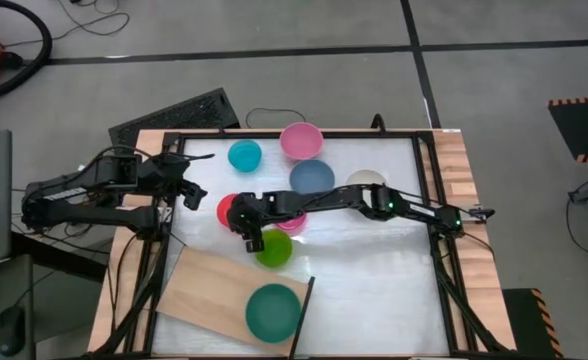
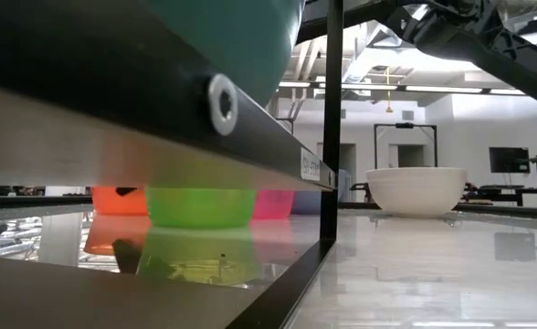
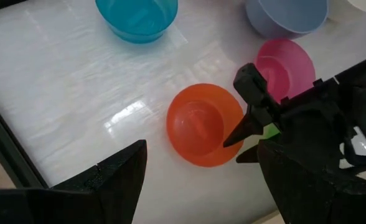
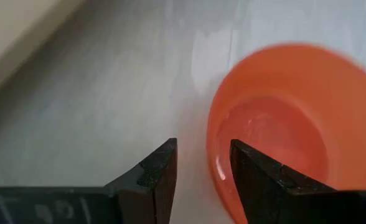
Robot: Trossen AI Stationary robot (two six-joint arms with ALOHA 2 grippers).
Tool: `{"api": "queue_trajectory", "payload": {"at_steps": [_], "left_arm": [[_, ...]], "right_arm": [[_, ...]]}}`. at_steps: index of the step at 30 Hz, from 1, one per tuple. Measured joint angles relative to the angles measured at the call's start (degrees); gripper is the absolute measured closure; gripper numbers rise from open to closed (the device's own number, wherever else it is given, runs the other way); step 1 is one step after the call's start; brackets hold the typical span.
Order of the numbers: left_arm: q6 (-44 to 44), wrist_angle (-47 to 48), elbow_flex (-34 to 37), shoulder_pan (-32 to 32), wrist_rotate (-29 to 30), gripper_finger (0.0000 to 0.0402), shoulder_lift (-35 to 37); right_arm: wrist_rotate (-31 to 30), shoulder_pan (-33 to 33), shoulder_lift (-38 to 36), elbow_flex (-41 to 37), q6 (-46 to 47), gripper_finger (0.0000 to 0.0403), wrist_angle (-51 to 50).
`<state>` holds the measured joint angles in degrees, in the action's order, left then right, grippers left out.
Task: Place and stack bowls onto a shelf
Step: Put the orange bowl on the shelf
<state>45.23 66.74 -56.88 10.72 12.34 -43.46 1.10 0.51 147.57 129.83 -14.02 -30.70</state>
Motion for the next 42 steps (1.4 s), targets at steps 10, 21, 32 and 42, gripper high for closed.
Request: {"api": "queue_trajectory", "payload": {"at_steps": [10,21,32,42], "left_arm": [[0.00,0.28,0.00,0.00,0.07,0.0111,0.00],[-0.10,0.26,0.00,0.00,0.50,0.0111,0.00],[-0.55,0.10,0.02,0.00,0.61,0.0111,0.00],[-0.52,-0.48,0.02,0.00,1.88,0.0111,0.00]], "right_arm": [[-2.55,0.49,-0.03,-0.50,0.02,0.0293,-1.51],[-4.53,0.81,-0.47,0.74,3.05,0.0380,-4.03],[-2.43,-1.35,-19.58,4.57,3.48,0.0380,-15.07],[3.42,-9.60,-18.46,4.56,1.93,0.0380,-8.39]]}}
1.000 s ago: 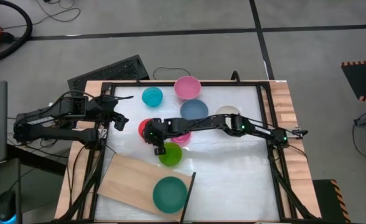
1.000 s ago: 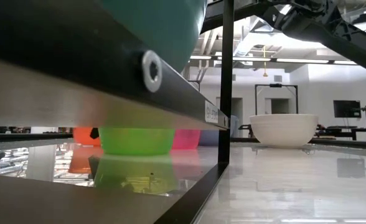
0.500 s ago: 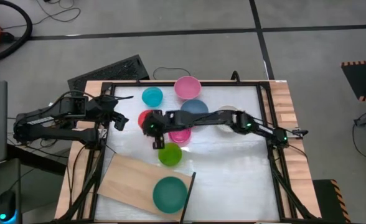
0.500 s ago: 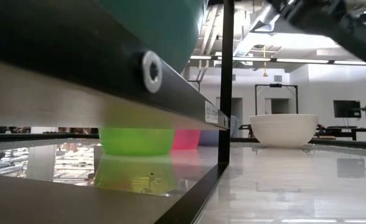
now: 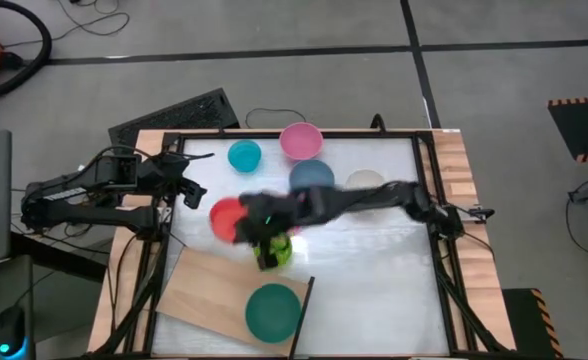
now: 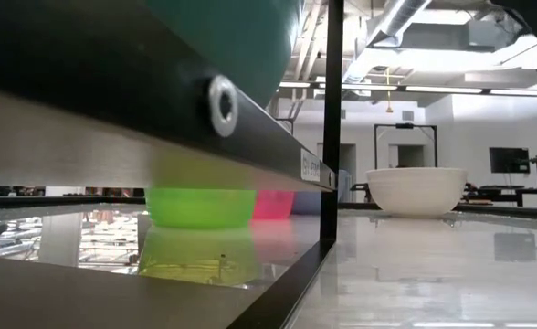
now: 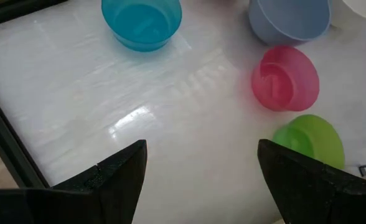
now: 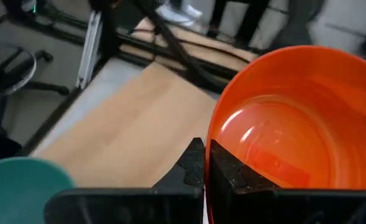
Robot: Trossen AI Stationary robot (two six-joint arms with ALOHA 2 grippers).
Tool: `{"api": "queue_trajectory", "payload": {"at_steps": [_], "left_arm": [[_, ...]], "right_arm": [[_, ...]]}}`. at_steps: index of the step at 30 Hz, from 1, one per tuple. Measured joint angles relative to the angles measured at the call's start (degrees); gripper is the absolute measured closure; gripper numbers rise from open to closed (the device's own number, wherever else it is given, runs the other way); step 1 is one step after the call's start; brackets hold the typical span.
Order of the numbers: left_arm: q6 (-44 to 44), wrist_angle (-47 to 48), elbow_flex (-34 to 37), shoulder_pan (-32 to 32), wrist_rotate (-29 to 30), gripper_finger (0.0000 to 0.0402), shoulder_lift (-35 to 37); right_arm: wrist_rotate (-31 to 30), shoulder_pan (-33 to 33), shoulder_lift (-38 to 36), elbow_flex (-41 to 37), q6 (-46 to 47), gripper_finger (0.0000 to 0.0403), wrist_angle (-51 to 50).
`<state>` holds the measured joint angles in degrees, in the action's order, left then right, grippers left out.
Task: Place and stack bowls onto a shelf
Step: Put the orange bowl on the shelf
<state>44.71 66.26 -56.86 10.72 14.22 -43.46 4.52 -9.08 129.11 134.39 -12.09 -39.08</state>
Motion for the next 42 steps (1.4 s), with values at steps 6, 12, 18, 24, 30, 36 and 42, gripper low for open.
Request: {"api": "queue_trajectory", "payload": {"at_steps": [6,12,18,24,30,36,42], "left_arm": [[0.11,0.35,0.00,-0.02,0.13,0.0111,-0.39],[-0.04,-0.14,0.00,-0.02,-3.81,0.0111,-1.16],[-2.57,-6.36,-0.23,-1.76,-16.04,0.0121,-1.62],[-0.01,-6.25,-2.08,-2.49,-20.43,0.0164,-1.44],[1.72,-5.01,-2.12,-4.17,-26.62,0.0175,-3.61],[1.66,-4.24,-2.12,-5.60,-24.99,0.0176,-6.58],[1.70,-4.26,-2.12,-5.62,-24.22,0.0176,-8.76]], "right_arm": [[3.50,-3.43,7.55,-0.52,2.95,0.0380,15.14],[9.58,-2.30,10.95,-0.25,10.02,0.0380,20.42],[10.38,-1.57,10.47,-0.04,10.50,0.0380,15.96],[10.36,-0.85,10.20,-0.31,10.16,0.0380,13.15],[11.08,-1.53,10.07,-0.20,8.31,0.0380,11.78],[14.77,-2.23,11.53,-0.15,8.81,0.0380,13.88],[17.02,-2.35,14.18,-0.27,12.07,0.0380,18.46]]}}
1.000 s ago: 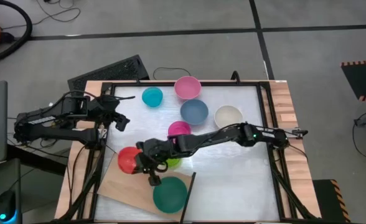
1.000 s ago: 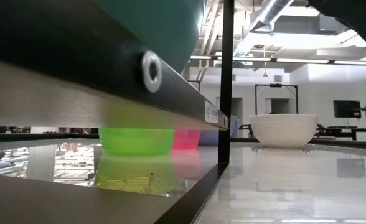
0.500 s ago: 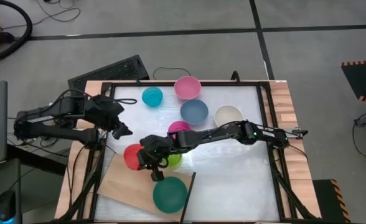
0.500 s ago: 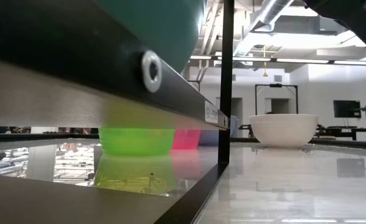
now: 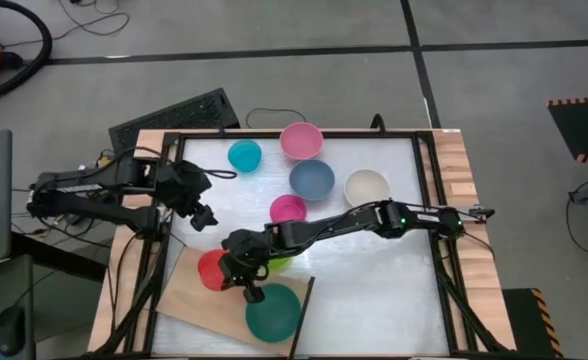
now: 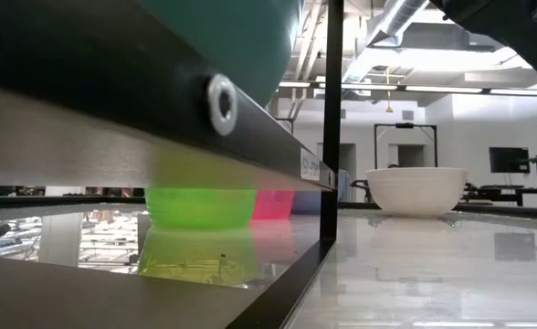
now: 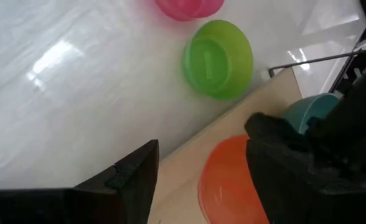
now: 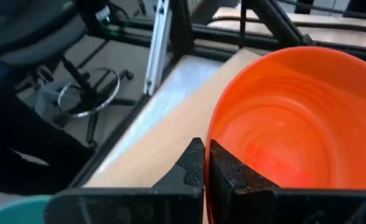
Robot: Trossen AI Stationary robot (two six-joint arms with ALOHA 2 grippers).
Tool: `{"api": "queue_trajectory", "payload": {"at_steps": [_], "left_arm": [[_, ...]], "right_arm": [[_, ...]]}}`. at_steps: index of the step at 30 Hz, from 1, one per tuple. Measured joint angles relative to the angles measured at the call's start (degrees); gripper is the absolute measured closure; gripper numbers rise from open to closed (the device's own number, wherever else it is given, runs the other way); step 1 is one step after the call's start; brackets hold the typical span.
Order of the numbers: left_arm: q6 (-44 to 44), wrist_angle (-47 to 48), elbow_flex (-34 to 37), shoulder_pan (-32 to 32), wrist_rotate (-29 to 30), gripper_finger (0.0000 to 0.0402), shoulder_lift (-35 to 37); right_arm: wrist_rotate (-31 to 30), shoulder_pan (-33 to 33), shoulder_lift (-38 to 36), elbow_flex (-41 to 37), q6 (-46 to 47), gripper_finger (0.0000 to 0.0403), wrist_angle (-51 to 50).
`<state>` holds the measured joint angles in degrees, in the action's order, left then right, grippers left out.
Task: Place and stack bowls onto a shelf
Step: Put the orange bowl on the shelf
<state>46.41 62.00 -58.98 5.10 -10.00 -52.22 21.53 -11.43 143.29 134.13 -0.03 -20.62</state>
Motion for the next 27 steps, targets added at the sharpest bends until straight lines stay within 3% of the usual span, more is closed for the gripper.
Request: {"api": "queue_trajectory", "payload": {"at_steps": [14,27], "left_arm": [[0.95,0.03,-0.02,0.00,1.56,0.0176,-0.27],[0.88,0.07,-0.02,0.02,1.86,0.0176,-0.27]], "right_arm": [[0.52,-0.49,4.04,0.08,1.07,0.0380,2.16],[2.08,-0.10,4.21,0.04,1.72,0.0328,1.32]]}}
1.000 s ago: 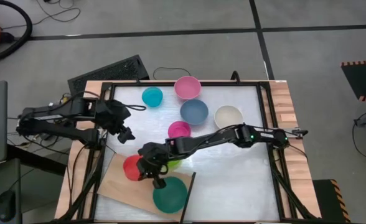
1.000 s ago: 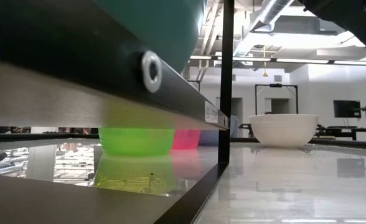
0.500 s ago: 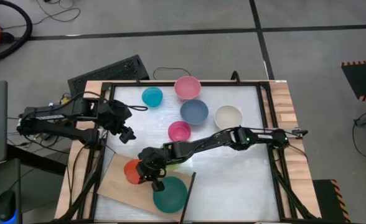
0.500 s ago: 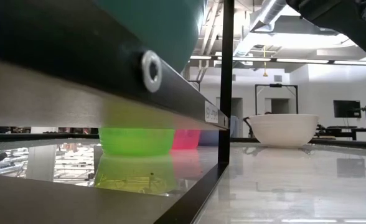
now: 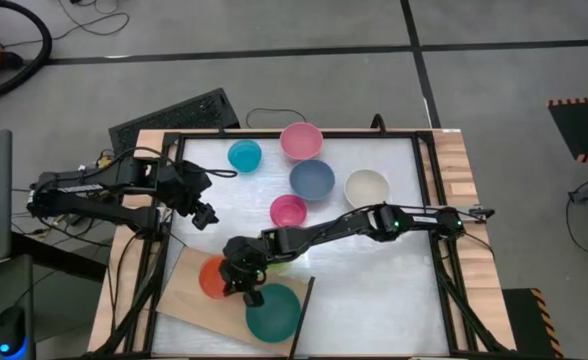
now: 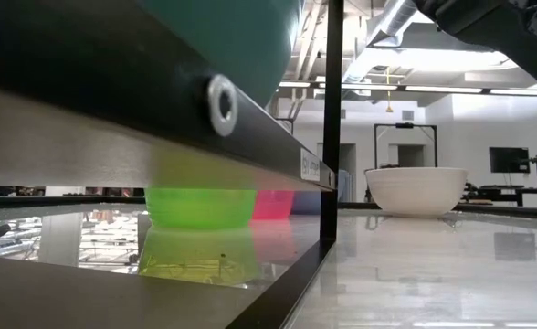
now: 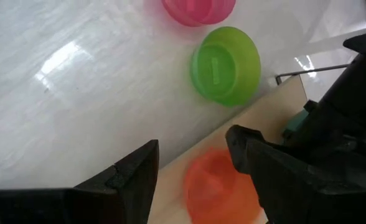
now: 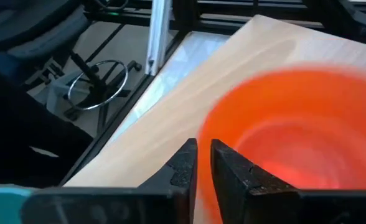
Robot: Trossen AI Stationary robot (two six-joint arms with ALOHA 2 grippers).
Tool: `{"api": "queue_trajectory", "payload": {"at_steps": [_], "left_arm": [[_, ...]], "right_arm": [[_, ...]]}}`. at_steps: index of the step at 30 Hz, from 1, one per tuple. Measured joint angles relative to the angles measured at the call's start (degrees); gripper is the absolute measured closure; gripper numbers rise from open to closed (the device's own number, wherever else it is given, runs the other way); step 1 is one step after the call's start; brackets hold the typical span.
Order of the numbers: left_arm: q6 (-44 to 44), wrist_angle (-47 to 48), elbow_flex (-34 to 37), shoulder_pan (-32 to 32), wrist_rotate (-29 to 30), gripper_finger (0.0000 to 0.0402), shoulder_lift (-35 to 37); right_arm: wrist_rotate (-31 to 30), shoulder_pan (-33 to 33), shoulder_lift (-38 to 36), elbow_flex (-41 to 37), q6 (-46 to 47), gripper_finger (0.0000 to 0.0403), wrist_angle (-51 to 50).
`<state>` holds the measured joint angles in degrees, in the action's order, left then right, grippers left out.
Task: Place and stack bowls onto a shelf
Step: Put the orange bowl on the shelf, then stack the green bowl on top of the orange bowl on the shelf
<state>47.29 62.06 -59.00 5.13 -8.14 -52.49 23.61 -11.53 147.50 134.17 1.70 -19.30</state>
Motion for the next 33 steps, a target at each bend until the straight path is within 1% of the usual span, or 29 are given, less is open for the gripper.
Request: {"api": "queue_trajectory", "payload": {"at_steps": [4,9,12,14,16,21,24,28,31,33], "left_arm": [[0.00,0.00,0.00,0.00,0.22,0.0176,0.00],[0.02,-0.02,0.00,0.00,0.94,0.0176,0.00],[0.02,-0.02,0.00,0.00,0.98,0.0176,0.00],[0.34,0.00,0.00,0.00,0.97,0.0176,0.00],[0.46,0.00,-0.02,0.00,0.96,0.0176,0.01],[0.52,0.02,-0.02,-0.02,0.92,0.0176,0.00],[0.14,0.01,-0.02,-0.01,0.94,0.0176,0.01],[-1.64,0.23,-0.02,0.00,0.96,0.0176,0.00],[-2.54,0.37,-0.02,0.00,0.96,0.0176,0.00],[-2.64,0.41,-0.02,-0.01,0.96,0.0176,0.00]], "right_arm": [[0.15,-0.11,0.00,0.00,-0.03,0.0296,0.05],[0.10,-0.08,-0.48,0.42,-0.28,0.0237,-1.09],[-1.36,0.11,-2.45,0.61,-1.42,0.0207,-1.68],[-2.49,0.31,-5.17,0.61,-3.09,0.0197,-4.66],[-4.34,0.57,-8.10,0.74,-5.29,0.0195,-7.67],[-10.78,0.83,-16.01,0.72,-12.17,0.0204,-22.38],[-13.64,0.79,-18.62,0.79,-13.72,0.0207,-30.03],[-14.42,0.56,-18.56,0.68,-13.79,0.0208,-39.75],[-14.83,0.20,-16.37,0.68,-13.82,0.0208,-42.81],[-16.78,0.31,-15.25,0.55,-13.50,0.0208,-46.06]]}}
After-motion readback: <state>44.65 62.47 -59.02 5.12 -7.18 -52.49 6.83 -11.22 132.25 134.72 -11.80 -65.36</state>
